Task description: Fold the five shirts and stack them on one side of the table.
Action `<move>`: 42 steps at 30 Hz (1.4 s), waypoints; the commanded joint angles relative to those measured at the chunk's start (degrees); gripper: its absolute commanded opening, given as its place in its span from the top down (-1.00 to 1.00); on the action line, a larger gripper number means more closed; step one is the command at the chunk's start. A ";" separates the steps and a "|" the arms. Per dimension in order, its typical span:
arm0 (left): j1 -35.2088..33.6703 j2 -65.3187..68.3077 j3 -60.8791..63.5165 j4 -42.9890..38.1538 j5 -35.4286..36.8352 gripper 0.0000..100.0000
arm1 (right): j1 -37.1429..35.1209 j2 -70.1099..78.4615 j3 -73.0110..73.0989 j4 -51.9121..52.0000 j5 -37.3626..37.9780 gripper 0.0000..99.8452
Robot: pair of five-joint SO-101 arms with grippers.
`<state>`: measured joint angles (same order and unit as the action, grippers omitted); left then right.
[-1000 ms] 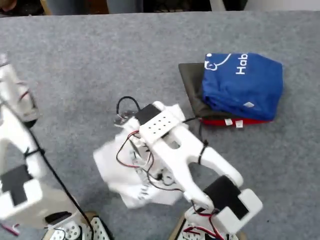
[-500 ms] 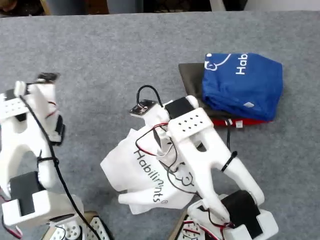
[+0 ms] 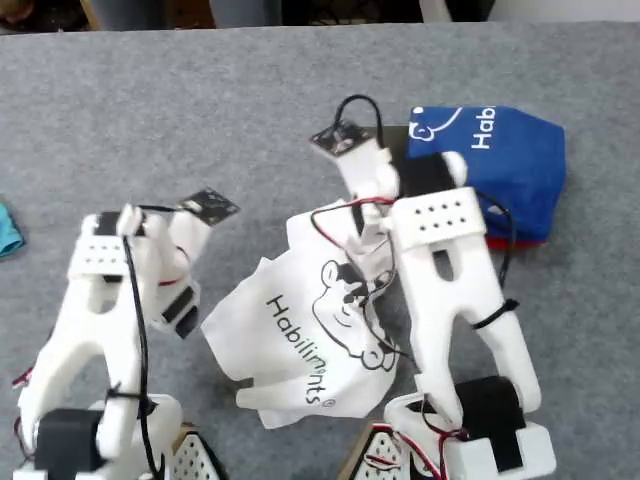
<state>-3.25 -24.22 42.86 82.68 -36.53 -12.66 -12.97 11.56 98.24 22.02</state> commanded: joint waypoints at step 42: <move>19.74 8.44 10.59 -26.64 22.42 0.60 | 0.88 4.44 -10.33 -0.26 0.09 0.64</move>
<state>12.48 -17.71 55.69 55.16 -14.99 -12.48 -8.22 3.56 98.24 22.02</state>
